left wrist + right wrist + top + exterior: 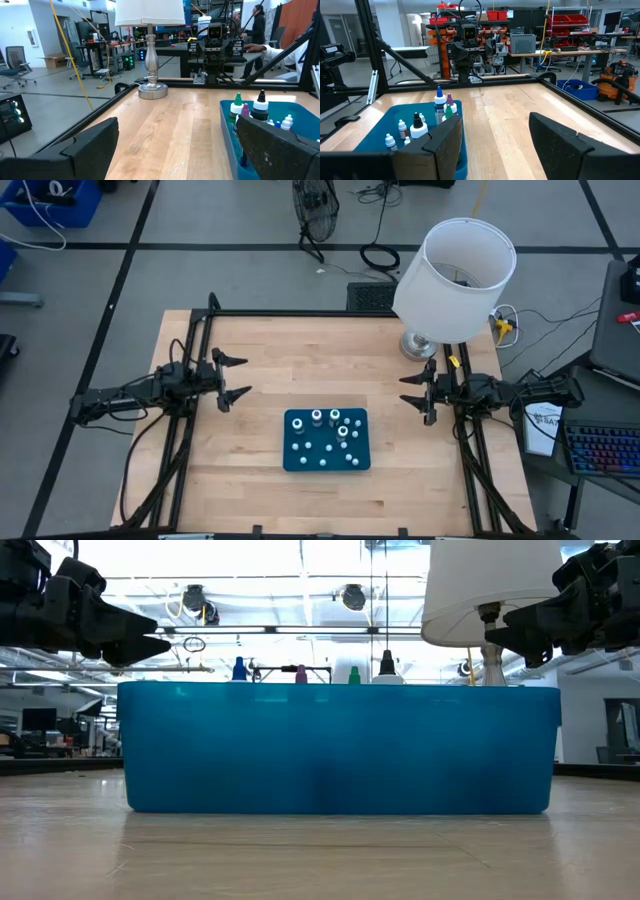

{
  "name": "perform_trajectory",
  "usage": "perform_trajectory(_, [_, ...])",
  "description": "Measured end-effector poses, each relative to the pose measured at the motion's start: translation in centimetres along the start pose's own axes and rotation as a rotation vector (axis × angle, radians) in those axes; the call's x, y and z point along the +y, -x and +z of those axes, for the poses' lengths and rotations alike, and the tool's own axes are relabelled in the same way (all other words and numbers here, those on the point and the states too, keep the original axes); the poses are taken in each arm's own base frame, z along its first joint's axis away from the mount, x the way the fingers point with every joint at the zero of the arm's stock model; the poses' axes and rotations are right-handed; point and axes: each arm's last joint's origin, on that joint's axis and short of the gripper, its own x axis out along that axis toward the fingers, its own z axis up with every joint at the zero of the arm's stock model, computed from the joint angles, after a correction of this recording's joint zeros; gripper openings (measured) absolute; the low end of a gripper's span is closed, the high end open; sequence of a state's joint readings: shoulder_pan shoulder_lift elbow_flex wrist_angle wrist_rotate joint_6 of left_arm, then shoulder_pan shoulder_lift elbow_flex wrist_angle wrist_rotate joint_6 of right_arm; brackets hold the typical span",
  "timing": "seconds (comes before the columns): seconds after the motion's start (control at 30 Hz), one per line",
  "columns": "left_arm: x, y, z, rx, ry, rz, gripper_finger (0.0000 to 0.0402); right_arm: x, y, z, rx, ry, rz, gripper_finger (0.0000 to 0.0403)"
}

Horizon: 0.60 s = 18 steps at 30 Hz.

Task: Pick & Place food coloring
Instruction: Return to Home Position

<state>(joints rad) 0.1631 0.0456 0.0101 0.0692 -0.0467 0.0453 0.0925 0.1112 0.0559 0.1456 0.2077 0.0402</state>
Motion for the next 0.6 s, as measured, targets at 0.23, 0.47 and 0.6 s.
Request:
perform_trajectory(0.23, [0.00,0.00,0.01,0.000,-0.001,0.000,0.0399,0.00,0.00,0.00,0.000,0.000,0.000,0.0221])
perform_trajectory(0.47, [0.00,0.00,0.01,0.000,-0.001,0.000,0.0399,0.00,0.00,0.00,0.000,0.000,0.000,0.0218])
perform_trajectory(0.6, [0.00,0.00,0.01,0.000,0.000,0.000,0.0399,0.00,0.00,0.00,0.000,0.000,0.000,0.0218])
